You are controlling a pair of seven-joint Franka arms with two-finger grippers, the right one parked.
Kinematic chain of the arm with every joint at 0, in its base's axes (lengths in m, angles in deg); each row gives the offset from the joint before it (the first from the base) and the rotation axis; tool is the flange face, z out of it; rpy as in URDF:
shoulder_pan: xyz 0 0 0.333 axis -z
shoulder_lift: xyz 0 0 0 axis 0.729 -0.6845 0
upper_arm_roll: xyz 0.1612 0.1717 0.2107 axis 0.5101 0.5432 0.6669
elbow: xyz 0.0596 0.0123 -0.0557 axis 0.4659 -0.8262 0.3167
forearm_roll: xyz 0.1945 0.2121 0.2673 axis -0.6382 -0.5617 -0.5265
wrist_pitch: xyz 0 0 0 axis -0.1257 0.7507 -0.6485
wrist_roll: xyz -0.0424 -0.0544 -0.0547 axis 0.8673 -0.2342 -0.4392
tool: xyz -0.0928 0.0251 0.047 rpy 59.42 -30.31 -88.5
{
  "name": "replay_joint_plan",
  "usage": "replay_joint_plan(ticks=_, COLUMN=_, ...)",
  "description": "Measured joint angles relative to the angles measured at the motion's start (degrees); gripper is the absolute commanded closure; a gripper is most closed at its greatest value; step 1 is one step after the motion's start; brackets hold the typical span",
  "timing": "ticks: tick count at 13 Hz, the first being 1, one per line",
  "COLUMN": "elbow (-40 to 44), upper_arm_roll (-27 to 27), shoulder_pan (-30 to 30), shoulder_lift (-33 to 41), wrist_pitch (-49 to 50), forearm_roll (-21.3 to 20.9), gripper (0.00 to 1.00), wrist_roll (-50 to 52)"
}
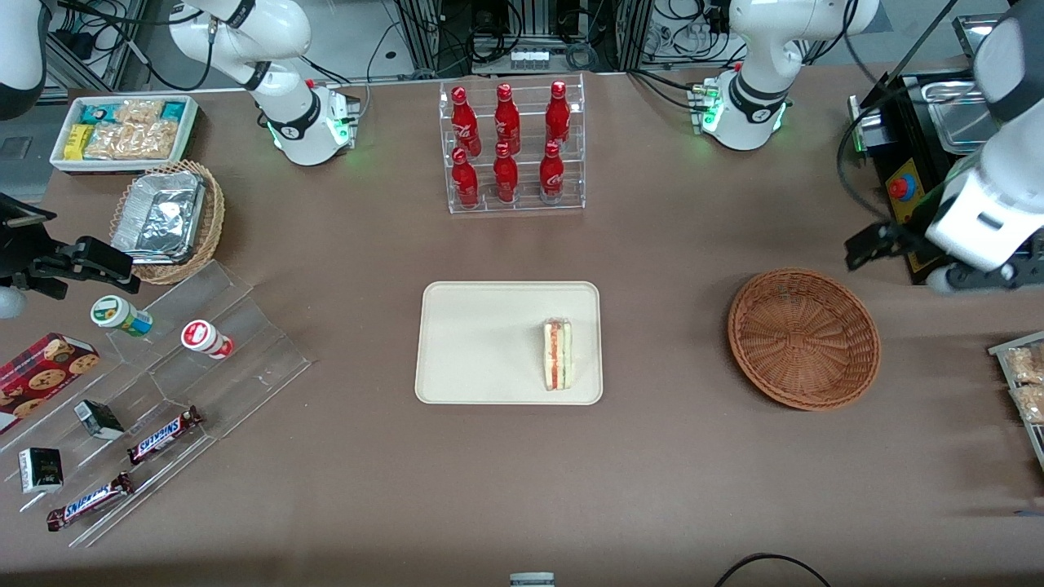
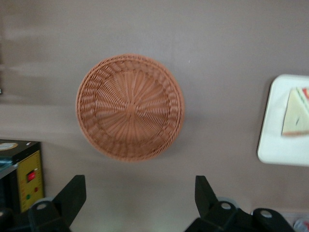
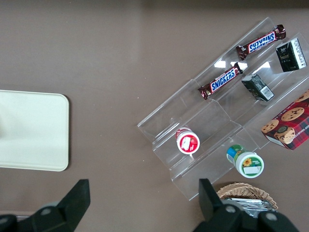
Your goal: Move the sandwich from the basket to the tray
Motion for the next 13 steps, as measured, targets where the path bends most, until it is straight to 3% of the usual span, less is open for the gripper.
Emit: replay_joint_plan(ticks=13, elbow=0.0, upper_arm_roll=0.07, shoulder_pan=0.04, shoulder_lift=2.15, wrist_pitch=2.39, forearm_roll=0.07, gripper=0.0, wrist_roll=-2.66)
